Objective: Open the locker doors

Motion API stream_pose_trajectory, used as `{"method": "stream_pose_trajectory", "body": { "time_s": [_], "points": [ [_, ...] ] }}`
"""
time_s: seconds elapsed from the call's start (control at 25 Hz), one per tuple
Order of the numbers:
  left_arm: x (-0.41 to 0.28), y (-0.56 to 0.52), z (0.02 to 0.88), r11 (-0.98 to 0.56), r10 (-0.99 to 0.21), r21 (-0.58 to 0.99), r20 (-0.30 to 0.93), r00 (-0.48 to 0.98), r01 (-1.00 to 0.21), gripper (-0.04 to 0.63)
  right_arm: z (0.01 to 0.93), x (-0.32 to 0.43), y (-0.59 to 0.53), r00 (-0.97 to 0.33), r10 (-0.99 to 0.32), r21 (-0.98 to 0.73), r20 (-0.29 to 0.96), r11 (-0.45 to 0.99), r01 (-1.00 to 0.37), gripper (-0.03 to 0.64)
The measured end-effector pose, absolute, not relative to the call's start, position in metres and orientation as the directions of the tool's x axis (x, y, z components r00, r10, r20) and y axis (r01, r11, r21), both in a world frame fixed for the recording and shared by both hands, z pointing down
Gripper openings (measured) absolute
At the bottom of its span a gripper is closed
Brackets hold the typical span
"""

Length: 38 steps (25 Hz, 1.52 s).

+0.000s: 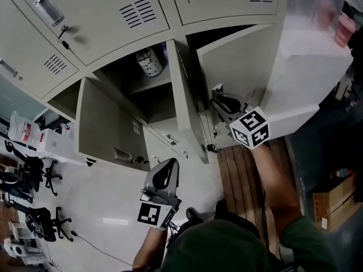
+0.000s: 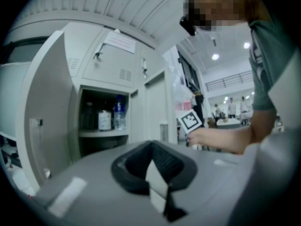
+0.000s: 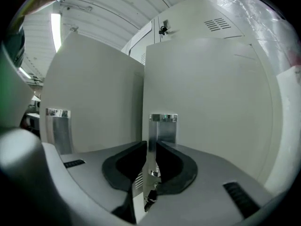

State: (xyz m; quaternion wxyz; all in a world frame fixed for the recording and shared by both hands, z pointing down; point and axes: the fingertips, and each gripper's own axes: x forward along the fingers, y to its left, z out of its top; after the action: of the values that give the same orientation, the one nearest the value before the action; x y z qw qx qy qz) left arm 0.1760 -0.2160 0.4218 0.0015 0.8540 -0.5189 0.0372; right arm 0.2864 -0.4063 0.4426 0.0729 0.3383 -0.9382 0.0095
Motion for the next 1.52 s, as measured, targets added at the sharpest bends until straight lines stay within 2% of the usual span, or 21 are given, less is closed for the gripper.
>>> {"method": "stream_pose_trajectory", "body": {
  "time_s": [0.32, 0.52, 0.56, 0.64, 0.8, 0.96, 1.12, 1.32, 1.52],
  "points": [
    [0.191, -0.211, 0.423, -0.513, -0.858, -0.057, 0.067, 0.51, -0.856, 0.003, 0.443, 0.338, -0.353, -0.761, -0.636, 0.016, 0.125, 0.768, -0.64, 0.052],
    [0.202, -0.21, 0.422, -0.533, -0.845, -0.049, 0.067, 0.53, -0.845, 0.003, 0.439, 0.364, -0.329, -0.677, -0.726, 0.04, 0.12, 0.685, -0.727, 0.053],
    [0.204, -0.21, 0.422, -0.535, -0.844, -0.048, 0.065, 0.532, -0.844, 0.003, 0.436, 0.368, -0.323, -0.651, -0.752, 0.037, 0.109, 0.657, -0.753, 0.072],
    [0.206, -0.209, 0.42, -0.543, -0.84, -0.051, 0.054, 0.54, -0.838, 0.003, 0.431, 0.378, -0.312, -0.593, -0.801, 0.018, 0.081, 0.596, -0.803, 0.15],
    [0.202, -0.207, 0.423, -0.543, -0.839, -0.068, 0.068, 0.54, -0.837, 0.003, 0.425, 0.382, -0.303, -0.496, -0.868, -0.013, 0.042, 0.495, -0.869, 0.164],
    [0.2, -0.203, 0.423, -0.536, -0.844, -0.068, 0.067, 0.532, -0.842, 0.003, 0.432, 0.371, -0.316, -0.453, -0.887, 0.016, 0.088, 0.456, -0.89, 0.219],
    [0.201, -0.199, 0.415, -0.542, -0.84, -0.071, 0.034, 0.541, -0.837, 0.003, 0.437, 0.378, -0.327, -0.377, -0.919, 0.062, 0.119, 0.385, -0.921, 0.218],
    [0.191, -0.198, 0.422, -0.524, -0.851, -0.06, 0.064, 0.521, -0.849, 0.003, 0.437, 0.392, -0.315, -0.339, -0.936, 0.05, 0.095, 0.344, -0.938, 0.141],
    [0.197, -0.197, 0.42, -0.553, -0.833, -0.05, 0.026, 0.553, -0.832, 0.003, 0.437, 0.413, -0.304, -0.299, -0.95, 0.049, 0.086, 0.304, -0.951, 0.129]
  ]
}}
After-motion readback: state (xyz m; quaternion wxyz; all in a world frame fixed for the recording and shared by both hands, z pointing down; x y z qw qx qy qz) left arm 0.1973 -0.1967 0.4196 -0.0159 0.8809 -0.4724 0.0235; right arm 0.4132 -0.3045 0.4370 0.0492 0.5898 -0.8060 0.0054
